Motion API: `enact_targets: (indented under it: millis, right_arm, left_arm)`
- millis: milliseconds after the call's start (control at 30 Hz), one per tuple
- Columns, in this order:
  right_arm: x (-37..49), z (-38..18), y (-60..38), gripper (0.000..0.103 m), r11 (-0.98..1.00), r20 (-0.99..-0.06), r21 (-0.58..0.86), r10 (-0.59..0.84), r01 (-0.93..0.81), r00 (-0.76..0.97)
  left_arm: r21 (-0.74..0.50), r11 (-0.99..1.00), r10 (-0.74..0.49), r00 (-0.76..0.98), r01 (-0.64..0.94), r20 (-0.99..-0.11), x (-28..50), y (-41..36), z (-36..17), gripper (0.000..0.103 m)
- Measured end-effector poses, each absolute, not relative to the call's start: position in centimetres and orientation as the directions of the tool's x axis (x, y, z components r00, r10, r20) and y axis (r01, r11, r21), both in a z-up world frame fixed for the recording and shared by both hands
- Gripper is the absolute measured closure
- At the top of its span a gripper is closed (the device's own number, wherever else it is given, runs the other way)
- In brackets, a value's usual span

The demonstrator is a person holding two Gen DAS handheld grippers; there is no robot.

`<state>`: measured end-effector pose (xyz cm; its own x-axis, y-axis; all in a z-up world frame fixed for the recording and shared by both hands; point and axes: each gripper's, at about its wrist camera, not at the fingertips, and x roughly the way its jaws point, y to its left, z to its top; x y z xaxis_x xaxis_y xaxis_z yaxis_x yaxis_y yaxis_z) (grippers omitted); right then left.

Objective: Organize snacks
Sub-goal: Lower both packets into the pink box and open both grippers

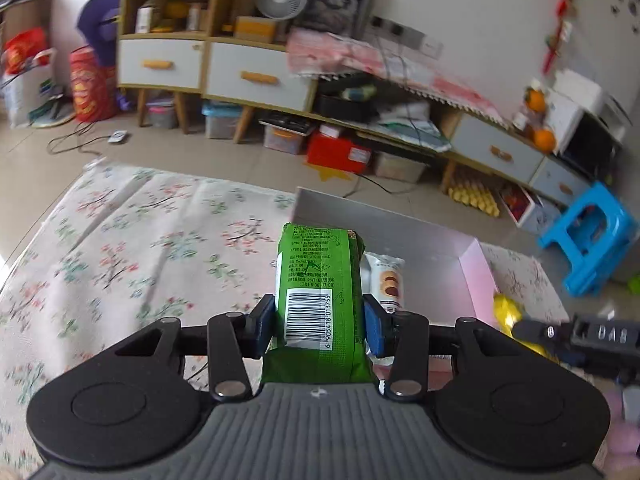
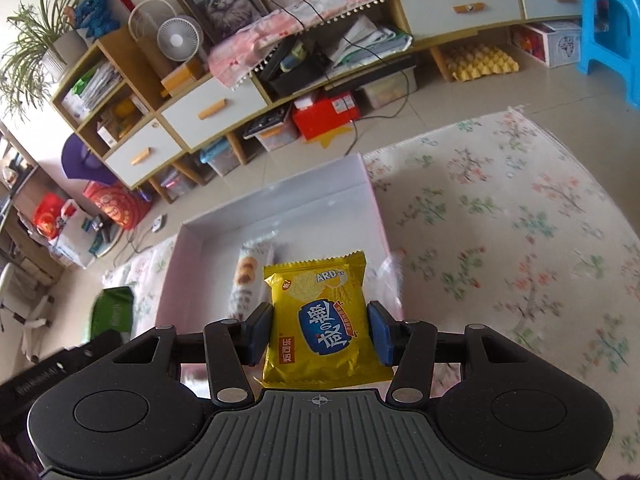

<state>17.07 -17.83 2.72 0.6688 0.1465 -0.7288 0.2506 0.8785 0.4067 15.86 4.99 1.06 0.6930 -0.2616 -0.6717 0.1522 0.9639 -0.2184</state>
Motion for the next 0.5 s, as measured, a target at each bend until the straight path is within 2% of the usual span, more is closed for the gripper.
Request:
enact_targets:
  millis: [200, 500]
  right_arm:
    - [20.4, 1.3, -17.1, 0.053, 0.903, -0.717, 0.377, 0.143, 0.207, 0.682]
    - [23.1, -1.6, -15.7, 0.053, 0.939, -0.725, 0.305, 0.119, 0.161, 0.678]
  left_arm:
    - [-0.161, 0.959, -0.28, 0.677, 0.235, -0.68, 17.9, 3.4, -0.9, 0.061]
    - [-0.082, 0.957, -0.257, 0.685, 0.278, -0.682, 18.9, 2.2, -2.9, 0.064]
